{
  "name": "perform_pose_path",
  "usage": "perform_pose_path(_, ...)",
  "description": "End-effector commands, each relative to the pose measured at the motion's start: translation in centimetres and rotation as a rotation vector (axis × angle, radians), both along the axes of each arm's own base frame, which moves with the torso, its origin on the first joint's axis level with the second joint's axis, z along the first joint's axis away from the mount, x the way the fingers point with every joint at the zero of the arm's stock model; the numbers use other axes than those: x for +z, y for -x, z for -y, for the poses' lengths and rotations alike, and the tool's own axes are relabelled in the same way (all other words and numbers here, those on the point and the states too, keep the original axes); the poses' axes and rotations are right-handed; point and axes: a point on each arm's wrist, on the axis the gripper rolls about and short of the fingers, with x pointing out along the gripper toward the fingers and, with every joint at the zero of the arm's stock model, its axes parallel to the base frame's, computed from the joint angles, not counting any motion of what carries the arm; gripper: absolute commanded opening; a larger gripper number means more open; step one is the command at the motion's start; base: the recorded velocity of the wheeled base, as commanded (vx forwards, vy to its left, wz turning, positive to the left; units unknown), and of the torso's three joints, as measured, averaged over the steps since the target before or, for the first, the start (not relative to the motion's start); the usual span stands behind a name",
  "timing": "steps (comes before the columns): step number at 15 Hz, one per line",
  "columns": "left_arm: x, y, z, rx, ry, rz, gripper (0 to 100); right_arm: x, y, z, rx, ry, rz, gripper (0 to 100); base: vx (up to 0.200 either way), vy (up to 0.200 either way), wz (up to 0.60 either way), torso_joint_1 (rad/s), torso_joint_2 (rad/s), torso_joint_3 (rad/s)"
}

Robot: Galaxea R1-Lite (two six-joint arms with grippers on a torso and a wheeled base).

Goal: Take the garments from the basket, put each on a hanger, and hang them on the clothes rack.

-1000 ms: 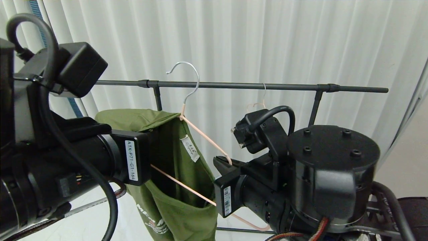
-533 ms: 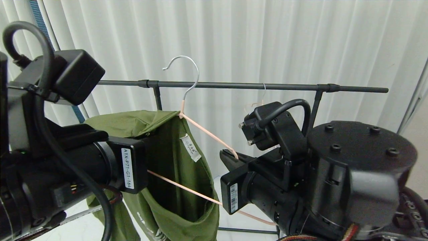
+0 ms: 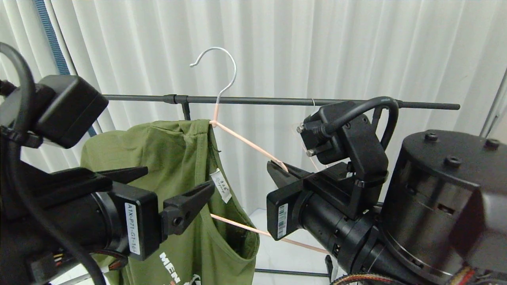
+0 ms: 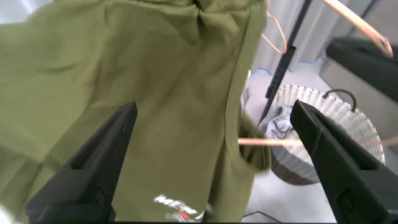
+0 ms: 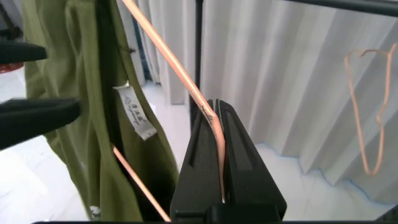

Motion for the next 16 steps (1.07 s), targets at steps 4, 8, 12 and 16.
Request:
perform_pose_path(4,0.1,2.1,-2.5,-0.065,-0.026,0.060,100,0.5,0.2,1.0,-0.010,0.000,0.037,0,0.000,0.000,0.00,0.000,0.00,0.000)
perform_pose_path(8,0.5,3.9,-5.6,-0.138,-0.072,0.157,100,-1.3,1.1,3.9,0.000,0.087,0.032,0,0.000,0.000,0.00,0.000,0.00,0.000)
perform_pose_path(12,0.5,3.9,-5.9,-0.218,-0.081,0.156,100,-2.7,2.5,5.9,0.075,0.171,0.053,0,0.000,0.000,0.00,0.000,0.00,0.000)
perform_pose_path(16,-2.4,3.8,-5.8,-0.474,-0.100,0.044,100,-4.1,4.8,6.8,0.191,0.251,0.081,0,0.000,0.000,0.00,0.000,0.00,0.000)
